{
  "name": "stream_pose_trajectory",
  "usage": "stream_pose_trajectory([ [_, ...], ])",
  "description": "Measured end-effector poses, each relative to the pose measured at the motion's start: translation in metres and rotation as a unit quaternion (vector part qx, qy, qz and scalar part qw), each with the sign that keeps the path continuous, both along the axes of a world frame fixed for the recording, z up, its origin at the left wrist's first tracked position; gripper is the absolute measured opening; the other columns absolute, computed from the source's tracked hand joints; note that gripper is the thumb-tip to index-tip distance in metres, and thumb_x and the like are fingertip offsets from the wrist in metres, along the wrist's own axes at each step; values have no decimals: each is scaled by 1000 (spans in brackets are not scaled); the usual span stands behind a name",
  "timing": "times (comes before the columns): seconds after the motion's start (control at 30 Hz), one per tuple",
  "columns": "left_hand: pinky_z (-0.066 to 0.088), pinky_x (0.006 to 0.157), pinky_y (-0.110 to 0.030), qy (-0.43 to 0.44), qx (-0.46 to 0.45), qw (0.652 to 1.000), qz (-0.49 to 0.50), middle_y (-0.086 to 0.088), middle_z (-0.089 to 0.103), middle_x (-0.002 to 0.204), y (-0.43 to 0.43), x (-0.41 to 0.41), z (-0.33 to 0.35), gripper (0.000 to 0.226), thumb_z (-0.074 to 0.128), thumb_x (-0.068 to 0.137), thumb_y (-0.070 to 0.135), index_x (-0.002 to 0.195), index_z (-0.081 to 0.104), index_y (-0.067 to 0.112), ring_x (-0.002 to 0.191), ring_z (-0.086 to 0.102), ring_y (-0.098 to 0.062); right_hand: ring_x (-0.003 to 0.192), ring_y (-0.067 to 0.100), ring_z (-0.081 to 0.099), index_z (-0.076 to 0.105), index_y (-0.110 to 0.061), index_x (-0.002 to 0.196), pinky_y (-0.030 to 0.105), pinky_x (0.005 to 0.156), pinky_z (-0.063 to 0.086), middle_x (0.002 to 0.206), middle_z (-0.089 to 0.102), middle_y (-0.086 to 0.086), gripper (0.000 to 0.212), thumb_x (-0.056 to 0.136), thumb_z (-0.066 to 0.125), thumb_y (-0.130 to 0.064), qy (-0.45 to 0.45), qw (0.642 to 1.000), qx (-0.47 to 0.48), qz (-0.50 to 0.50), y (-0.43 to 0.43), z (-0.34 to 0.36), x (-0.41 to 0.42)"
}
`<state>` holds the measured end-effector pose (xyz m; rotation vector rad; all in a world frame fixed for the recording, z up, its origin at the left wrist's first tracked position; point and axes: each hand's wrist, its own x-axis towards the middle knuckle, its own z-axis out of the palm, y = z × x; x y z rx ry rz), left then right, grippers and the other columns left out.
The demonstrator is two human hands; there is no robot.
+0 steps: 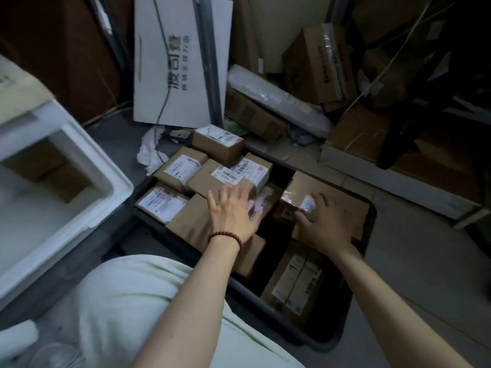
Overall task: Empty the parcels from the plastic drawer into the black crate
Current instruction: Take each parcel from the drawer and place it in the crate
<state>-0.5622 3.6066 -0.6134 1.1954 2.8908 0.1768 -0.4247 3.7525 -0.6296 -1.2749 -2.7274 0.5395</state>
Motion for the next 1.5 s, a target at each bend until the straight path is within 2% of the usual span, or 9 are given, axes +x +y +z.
stream_pose_trajectory([
  [0.13,26,107,-49,29,25,994,103,-1,43,142,-61,-29,33,61,44,90,56,141,35,25,132,32,-24,142,23,26,31,-27,148,47,114,22,154,31,-1,68,90,50,-57,13,994,8,108,-49,27,-67],
  [0.33,33,97,-45,96,37,966,238,-2,51,133,-172,-61,83,53,50,87,54,131,46,24,124,41,-27,136,25,36,38,-25,143,43,108,28,148,40,2,64,91,46,-60,86,956,40,277,-153,79,-154],
  [0.6,35,99,-42,1,-26,919,395,-6,49,139,-319,-39,91,55,50,91,50,139,40,24,128,41,-29,130,30,42,40,-18,141,46,101,36,143,44,8,64,92,46,-59,102,892,-18,439,-299,116,-195],
  [0.73,39,100,-43,-57,-88,912,396,-6,48,140,-384,-37,106,56,54,90,47,140,39,25,128,42,-30,129,31,41,40,-18,140,43,99,37,142,42,9,60,93,48,-54,83,877,-46,472,-345,98,-198],
  [0.9,43,98,-43,-59,-138,922,358,-8,50,139,-426,-66,128,57,55,90,48,139,41,25,126,45,-31,128,29,42,42,-19,138,42,95,41,141,41,8,56,93,51,-51,70,888,-74,449,-361,66,-215],
  [1.0,41,96,-42,-45,-195,932,302,-7,48,139,-426,-82,120,57,53,90,49,138,41,23,126,43,-30,127,28,42,43,-19,138,43,96,40,139,42,8,55,94,50,-51,93,874,-57,473,-372,58,-233],
  [1.17,38,97,-43,-33,-157,938,306,-9,45,141,-418,-110,82,58,52,90,48,140,38,20,126,41,-31,128,28,40,42,-20,139,43,100,37,140,42,8,57,93,49,-53,86,855,-17,510,-391,40,-271],
  [1.37,39,96,-45,-23,-114,916,384,-15,39,142,-423,-154,28,57,51,91,45,138,39,15,124,39,-36,132,28,38,40,-21,140,45,103,36,142,41,8,60,92,49,-56,61,837,15,544,-410,16,-322],
  [1.5,38,91,-43,-22,-145,896,419,-16,38,142,-431,-192,-1,61,48,91,48,139,33,13,121,40,-36,133,30,35,37,-20,141,46,103,35,144,38,9,62,92,49,-56,50,837,15,545,-417,-5,-350],
])
